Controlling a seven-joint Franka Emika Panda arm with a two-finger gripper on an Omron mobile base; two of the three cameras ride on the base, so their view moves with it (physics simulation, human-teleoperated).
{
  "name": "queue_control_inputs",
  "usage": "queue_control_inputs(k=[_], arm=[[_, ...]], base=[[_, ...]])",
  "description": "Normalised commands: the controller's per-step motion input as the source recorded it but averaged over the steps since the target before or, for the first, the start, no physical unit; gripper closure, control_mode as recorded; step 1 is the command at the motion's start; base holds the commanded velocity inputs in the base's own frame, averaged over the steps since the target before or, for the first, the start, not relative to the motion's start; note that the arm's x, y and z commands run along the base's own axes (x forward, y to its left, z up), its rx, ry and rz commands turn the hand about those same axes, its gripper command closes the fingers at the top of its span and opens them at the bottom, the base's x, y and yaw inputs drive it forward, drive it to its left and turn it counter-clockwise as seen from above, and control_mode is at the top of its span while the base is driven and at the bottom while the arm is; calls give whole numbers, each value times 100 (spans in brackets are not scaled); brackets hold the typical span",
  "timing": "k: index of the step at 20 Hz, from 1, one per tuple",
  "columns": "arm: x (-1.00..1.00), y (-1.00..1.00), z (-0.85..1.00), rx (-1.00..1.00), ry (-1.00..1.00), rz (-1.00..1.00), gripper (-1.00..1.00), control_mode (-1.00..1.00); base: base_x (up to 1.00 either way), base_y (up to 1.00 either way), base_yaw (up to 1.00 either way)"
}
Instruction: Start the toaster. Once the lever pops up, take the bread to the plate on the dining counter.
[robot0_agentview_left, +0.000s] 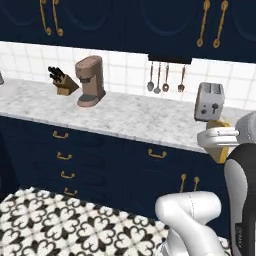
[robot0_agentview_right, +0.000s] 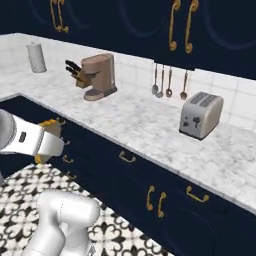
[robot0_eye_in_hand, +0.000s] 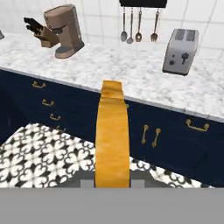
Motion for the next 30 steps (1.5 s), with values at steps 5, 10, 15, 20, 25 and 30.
queue_control_inputs(k=[5,10,15,20,25,30], arm=[[0,0,0,0,0,0,100,100],[0,0,0,0,0,0,100,100],[0,0,0,0,0,0,100,100],[0,0,0,0,0,0,100,100],[0,0,0,0,0,0,100,100],[0,0,0,0,0,0,100,100]], base=[[-38,41,100],[-30,35,100],[-23,20,100],[-21,10,100],[-19,1,100],[-19,0,100]])
